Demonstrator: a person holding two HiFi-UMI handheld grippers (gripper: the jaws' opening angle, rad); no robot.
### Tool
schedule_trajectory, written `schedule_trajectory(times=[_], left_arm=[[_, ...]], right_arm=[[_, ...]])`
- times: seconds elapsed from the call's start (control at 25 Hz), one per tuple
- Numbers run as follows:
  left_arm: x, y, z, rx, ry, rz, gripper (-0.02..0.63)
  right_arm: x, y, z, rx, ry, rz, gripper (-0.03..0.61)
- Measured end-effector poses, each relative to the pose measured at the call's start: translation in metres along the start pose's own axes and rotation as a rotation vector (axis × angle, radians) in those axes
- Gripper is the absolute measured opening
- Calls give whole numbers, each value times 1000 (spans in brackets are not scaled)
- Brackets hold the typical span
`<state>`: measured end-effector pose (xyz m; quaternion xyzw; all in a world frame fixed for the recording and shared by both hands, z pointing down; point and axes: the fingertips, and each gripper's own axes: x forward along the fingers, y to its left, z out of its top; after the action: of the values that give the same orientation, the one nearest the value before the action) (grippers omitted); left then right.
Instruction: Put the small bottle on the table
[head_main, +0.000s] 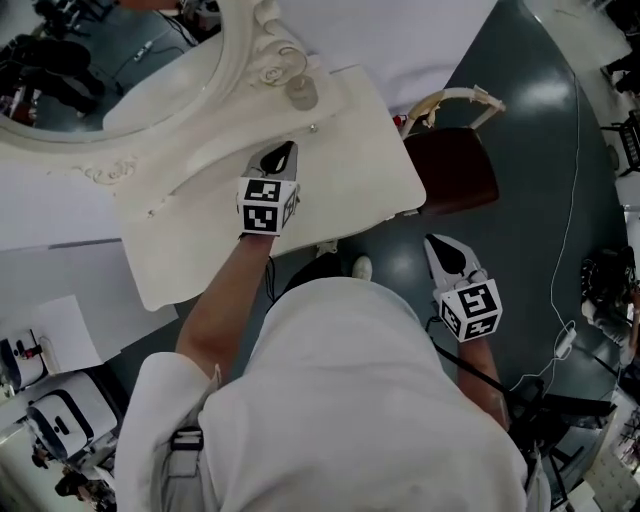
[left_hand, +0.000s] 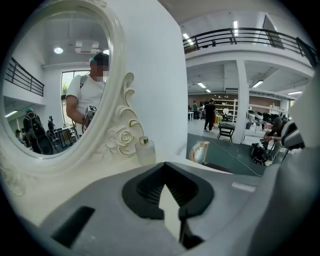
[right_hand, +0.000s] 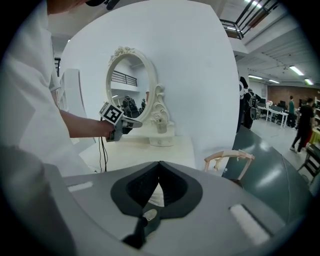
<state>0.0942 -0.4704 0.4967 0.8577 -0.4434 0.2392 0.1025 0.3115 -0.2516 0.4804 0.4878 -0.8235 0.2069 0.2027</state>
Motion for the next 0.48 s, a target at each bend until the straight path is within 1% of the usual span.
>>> schedule_trajectory(times=[0.24,0.36,0.48], left_arm=[[-57,-42,-15,-51,-5,-33,3],[-82,-66,-23,-77,-14,-90,3],[-110,-87,-28,-97,-27,-156,3]], right_arm=[[10,9,-19,-33,7,110,1],[18,19,-28,-60,12,158,0],[21,35,-25,-83,5,190,0]])
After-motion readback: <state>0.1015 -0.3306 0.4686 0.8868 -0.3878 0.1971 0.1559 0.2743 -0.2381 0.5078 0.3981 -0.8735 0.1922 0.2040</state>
